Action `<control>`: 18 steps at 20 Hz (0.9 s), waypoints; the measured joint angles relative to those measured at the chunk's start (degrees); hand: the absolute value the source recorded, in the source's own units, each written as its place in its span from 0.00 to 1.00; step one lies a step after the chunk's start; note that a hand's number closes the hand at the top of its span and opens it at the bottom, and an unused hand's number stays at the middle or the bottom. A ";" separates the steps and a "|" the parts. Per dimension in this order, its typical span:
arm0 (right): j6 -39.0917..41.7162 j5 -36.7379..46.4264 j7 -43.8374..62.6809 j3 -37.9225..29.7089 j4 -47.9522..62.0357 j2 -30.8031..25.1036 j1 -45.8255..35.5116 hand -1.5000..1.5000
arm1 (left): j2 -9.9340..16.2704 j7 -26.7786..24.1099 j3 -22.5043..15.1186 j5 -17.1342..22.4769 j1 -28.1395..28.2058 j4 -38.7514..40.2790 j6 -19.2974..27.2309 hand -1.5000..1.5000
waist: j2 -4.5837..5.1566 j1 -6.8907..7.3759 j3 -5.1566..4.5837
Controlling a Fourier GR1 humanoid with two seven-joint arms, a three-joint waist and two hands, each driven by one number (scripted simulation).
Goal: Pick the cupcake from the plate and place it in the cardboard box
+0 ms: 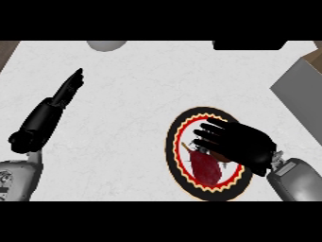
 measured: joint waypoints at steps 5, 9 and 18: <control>-2.86 3.46 -0.06 -1.17 4.65 2.84 -0.55 0.00 | -0.72 -0.22 0.94 -0.71 -1.02 0.97 -0.82 0.50 | 0.00 0.00 0.00; -2.32 4.77 -1.99 -2.65 8.64 4.51 -2.73 0.00 | -1.36 -0.42 1.26 -1.25 -0.46 0.49 -1.60 0.50 | 0.00 0.06 0.00; -13.16 5.95 -10.54 -2.82 13.98 6.09 -2.76 1.00 | -1.68 -0.79 2.60 -1.66 -0.39 0.69 -2.54 0.50 | -0.06 0.08 -0.07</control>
